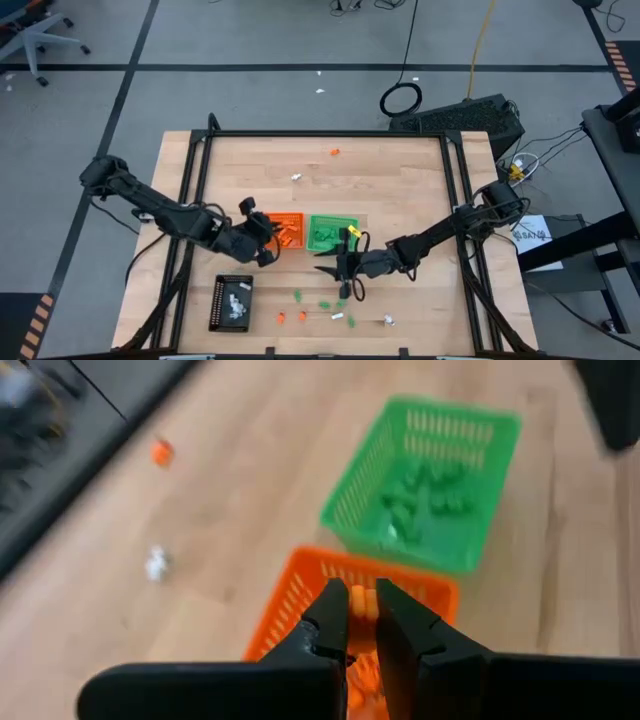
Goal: Sort Halloween decoration
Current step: Put the orange skeleton toy into the orange bin
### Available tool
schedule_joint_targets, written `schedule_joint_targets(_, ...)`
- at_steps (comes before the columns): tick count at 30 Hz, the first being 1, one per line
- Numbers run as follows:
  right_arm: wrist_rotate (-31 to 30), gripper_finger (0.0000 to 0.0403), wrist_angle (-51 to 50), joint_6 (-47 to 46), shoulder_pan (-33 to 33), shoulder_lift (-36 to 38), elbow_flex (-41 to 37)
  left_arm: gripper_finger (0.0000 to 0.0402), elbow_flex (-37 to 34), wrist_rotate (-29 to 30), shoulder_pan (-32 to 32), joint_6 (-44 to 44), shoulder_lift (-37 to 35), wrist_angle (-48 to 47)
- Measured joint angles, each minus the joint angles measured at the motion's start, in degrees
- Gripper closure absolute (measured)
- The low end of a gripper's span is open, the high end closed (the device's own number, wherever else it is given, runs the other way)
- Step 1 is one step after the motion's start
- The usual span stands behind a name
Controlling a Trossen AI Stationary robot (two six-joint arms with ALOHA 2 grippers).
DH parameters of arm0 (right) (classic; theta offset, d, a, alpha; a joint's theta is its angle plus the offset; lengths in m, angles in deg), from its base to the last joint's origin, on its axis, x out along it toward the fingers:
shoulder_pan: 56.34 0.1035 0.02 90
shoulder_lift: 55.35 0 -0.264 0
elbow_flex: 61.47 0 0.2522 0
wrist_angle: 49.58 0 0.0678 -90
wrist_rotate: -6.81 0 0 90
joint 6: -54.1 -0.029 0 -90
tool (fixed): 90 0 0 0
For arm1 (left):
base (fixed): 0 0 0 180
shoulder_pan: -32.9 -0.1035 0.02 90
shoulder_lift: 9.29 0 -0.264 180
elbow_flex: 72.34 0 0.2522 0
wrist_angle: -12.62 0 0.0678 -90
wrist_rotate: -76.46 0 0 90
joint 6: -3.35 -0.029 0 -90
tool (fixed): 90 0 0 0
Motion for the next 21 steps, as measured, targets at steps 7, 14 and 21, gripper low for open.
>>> schedule_joint_targets(7,0.0,0.0280,0.2,0.2,-0.3,0.0,0.0,0.0378,-0.6,-12.1,-5.2,-3.6,0.0,0.8)
schedule_joint_targets(14,0.0,0.0280,0.3,-1.9,-1.2,0.0,0.0,0.0378,-0.5,-13.9,-7.9,-6.3,2.6,2.0)
schedule_joint_targets(21,0.0,0.0280,0.0,-3.3,-1.1,0.0,0.0,0.0378,-0.6,-14.0,-7.9,-7.6,8.7,5.1)
